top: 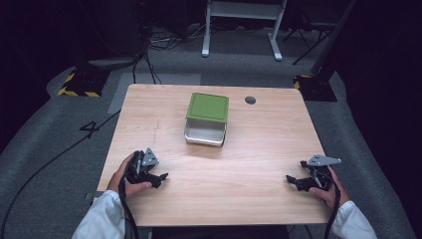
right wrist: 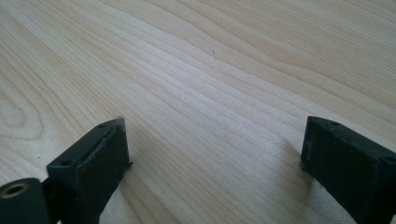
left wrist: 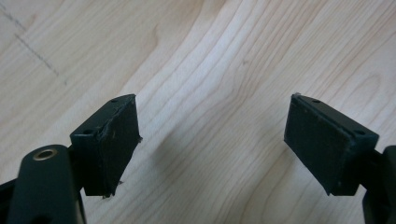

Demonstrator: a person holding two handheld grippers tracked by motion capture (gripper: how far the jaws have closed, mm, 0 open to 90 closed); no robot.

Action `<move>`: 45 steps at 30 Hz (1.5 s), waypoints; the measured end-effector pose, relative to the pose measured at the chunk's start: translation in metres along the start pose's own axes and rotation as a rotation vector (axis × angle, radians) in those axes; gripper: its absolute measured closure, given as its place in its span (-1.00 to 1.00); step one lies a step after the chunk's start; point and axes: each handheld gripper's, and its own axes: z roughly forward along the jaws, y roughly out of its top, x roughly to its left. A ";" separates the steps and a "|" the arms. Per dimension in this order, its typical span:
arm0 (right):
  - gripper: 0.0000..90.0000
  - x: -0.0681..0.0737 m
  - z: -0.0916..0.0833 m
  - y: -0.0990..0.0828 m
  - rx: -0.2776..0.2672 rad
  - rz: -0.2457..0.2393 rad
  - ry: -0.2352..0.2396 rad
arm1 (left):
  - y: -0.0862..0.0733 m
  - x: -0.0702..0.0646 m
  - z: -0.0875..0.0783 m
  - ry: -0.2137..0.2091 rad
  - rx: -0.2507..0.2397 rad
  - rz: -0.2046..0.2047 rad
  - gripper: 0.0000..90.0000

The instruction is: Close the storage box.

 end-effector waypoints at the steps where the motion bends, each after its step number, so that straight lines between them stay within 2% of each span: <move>1: -0.83 0.000 0.000 0.000 0.000 0.000 0.000 | -0.003 0.002 0.001 -0.009 0.002 -0.010 -0.58; 3: -0.83 0.000 0.000 0.000 0.000 0.000 0.000 | -0.008 0.005 0.001 -0.032 -0.018 -0.055 -0.58; 5: -0.83 0.000 0.000 0.000 0.000 -0.001 0.001 | -0.012 0.007 0.001 -0.035 -0.038 -0.070 -0.58; 7: -0.83 0.000 0.000 0.000 0.000 -0.001 0.001 | -0.017 0.010 0.001 -0.057 -0.057 -0.105 -0.59; 8: -0.83 0.000 0.000 0.000 0.000 -0.001 0.001 | -0.020 0.010 0.001 -0.056 -0.071 -0.104 -0.59; 12: -0.84 0.000 0.000 0.000 0.000 -0.001 0.001 | -0.021 0.008 0.000 -0.045 -0.072 -0.123 -0.59; 21: -0.84 0.000 0.000 0.000 0.000 -0.002 0.001 | -0.021 0.007 0.000 -0.031 -0.072 -0.132 -0.60; 45: -0.85 0.000 0.001 0.001 0.003 0.000 0.001 | -0.021 0.008 0.000 -0.040 -0.072 -0.129 -0.62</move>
